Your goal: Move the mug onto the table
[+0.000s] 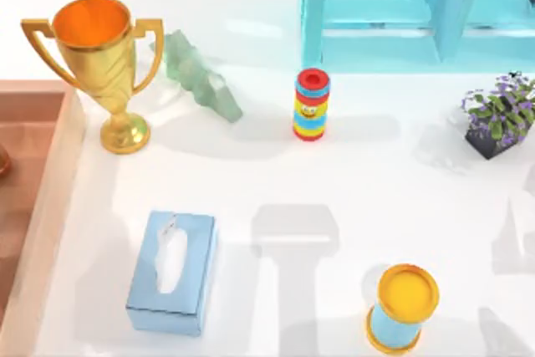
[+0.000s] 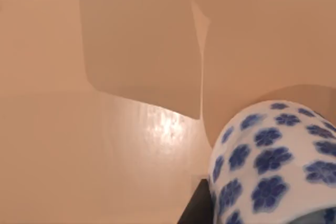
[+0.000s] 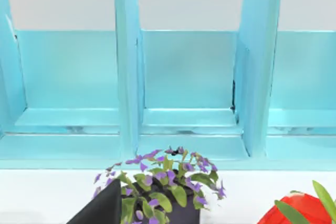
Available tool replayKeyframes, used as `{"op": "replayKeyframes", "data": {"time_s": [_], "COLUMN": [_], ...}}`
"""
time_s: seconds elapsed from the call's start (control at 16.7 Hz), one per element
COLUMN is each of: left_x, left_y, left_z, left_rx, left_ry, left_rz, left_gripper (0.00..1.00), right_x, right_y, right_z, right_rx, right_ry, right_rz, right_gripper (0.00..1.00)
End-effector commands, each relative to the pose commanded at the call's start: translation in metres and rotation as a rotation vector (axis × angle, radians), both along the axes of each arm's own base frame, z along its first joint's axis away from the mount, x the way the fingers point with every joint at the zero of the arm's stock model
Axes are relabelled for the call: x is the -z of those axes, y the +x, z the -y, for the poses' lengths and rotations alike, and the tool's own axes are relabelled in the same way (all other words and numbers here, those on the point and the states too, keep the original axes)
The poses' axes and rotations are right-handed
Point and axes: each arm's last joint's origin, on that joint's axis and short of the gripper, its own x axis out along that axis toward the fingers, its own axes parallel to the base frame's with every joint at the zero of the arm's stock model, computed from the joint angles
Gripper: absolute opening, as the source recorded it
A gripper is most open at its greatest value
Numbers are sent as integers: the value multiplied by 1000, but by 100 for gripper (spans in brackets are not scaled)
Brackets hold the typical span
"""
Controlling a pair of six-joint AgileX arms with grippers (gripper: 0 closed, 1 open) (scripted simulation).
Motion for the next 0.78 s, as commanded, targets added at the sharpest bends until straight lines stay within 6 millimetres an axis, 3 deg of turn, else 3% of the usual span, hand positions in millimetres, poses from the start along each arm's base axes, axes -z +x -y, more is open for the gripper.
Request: {"op": "replayKeyframes", "data": {"time_s": [0.12, 0.18, 0.78], "left_x": [0, 0, -4], "left_y": [0, 0, 2], "left_z": [0, 0, -1], "left_rx": [0, 0, -15], "left_ry": [0, 0, 6], "left_rz": [0, 0, 17], "left_gripper": [2, 0, 0], "right_x": [0, 0, 0], "right_y": [0, 0, 0], "right_z": [0, 0, 0], "right_rx": [0, 0, 0], "right_ry": [0, 0, 0], "right_rz": [0, 0, 0], "right_gripper": [100, 100, 100]}}
